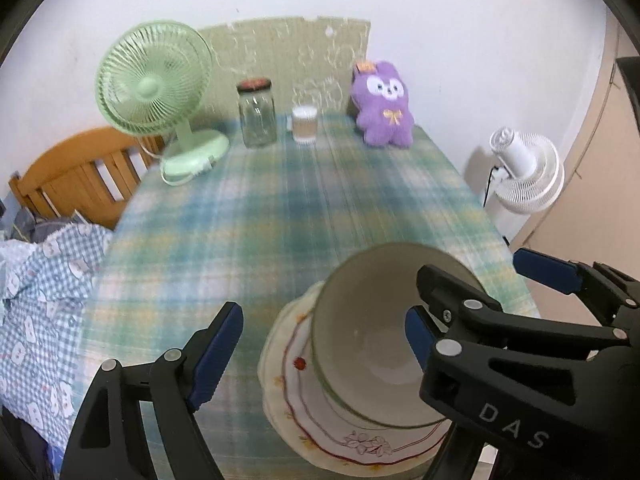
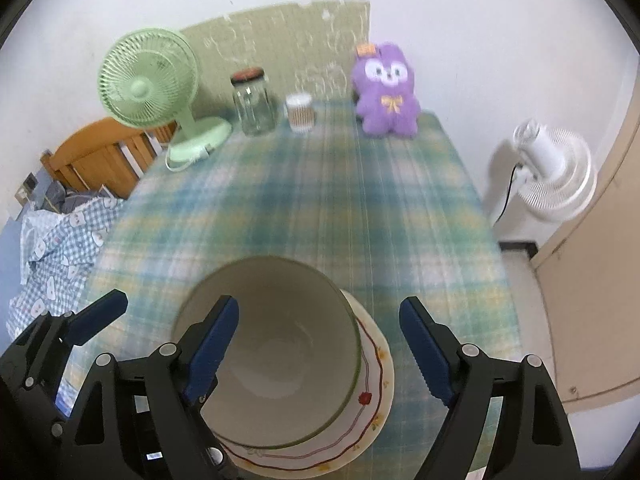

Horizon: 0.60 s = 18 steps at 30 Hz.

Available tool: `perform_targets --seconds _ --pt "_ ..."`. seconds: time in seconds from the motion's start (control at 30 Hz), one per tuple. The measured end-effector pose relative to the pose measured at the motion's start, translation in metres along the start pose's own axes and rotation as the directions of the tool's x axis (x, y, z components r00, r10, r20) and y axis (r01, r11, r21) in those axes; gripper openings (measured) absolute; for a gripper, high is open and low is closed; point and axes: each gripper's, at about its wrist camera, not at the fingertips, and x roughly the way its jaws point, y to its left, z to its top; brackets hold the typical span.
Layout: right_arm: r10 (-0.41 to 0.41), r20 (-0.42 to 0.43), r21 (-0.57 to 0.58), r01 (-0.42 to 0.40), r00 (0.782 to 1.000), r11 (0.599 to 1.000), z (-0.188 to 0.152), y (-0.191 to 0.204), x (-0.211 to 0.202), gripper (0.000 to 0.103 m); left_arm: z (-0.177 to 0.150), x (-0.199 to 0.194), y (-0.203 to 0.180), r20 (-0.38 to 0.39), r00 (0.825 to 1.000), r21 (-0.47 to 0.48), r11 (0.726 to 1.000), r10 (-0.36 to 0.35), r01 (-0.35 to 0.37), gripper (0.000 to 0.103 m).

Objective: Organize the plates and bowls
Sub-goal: 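Lower the bowls onto the plate stack and open the right gripper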

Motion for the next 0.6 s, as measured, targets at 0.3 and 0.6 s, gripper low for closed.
perform_targets --seconds 0.3,0.6 --pt "-0.036 0.119 0.027 0.033 0.992 0.999 0.002 0.040 -0.048 0.085 0.003 -0.045 0.040 0.120 0.993 0.024 1.000 0.007 -0.010 0.093" --pt "-0.107 0.180 0.126 0.085 0.978 0.988 -0.013 0.086 -0.075 0.085 -0.006 -0.074 0.095 0.194 0.981 0.065 0.998 -0.009 -0.004 0.097"
